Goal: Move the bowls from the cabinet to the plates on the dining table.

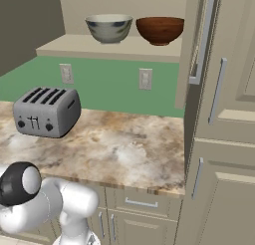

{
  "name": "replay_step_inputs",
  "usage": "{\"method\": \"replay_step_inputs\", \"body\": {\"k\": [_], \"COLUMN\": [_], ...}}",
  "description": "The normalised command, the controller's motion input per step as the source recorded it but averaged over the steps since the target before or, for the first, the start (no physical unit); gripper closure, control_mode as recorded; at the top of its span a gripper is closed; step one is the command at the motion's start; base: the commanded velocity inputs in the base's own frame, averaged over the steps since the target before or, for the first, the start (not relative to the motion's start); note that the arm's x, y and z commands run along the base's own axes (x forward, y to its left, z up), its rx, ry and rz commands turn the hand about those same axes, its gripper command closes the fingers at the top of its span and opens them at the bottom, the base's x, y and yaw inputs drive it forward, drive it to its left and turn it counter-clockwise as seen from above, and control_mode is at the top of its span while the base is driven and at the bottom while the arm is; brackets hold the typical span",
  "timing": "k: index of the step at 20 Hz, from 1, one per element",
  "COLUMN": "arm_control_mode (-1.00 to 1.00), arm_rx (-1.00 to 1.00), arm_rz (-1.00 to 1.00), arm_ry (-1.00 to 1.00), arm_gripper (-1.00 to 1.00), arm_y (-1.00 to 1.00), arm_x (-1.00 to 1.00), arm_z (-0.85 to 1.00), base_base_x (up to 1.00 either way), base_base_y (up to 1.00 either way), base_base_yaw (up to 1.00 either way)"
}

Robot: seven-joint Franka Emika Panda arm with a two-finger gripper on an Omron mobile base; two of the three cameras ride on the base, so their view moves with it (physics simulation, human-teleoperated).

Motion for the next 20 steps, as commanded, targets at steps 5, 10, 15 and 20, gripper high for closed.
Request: {"method": "replay_step_inputs", "body": {"k": [5, 10, 15, 20], "arm_control_mode": [-1.00, -1.00, -1.00, -1.00], "arm_rx": [0.10, 0.00, -0.01, -0.03], "arm_rz": [-0.22, -0.05, 0.00, 0.00], "arm_ry": [0.23, 0.35, 0.21, 0.05], "arm_gripper": [1.00, 1.00, 1.00, 1.00], "arm_y": [-1.00, -0.76, -0.58, -0.39], "arm_x": [-0.16, 0.08, 0.56, 0.59], "arm_z": [-0.02, -0.01, -0.01, 0.00], "base_base_x": [0.00, 0.00, 0.00, 0.00], "base_base_y": [0.00, 0.00, 0.00, 0.00], "base_base_yaw": [0.00, 0.00, 0.00, 0.00]}}
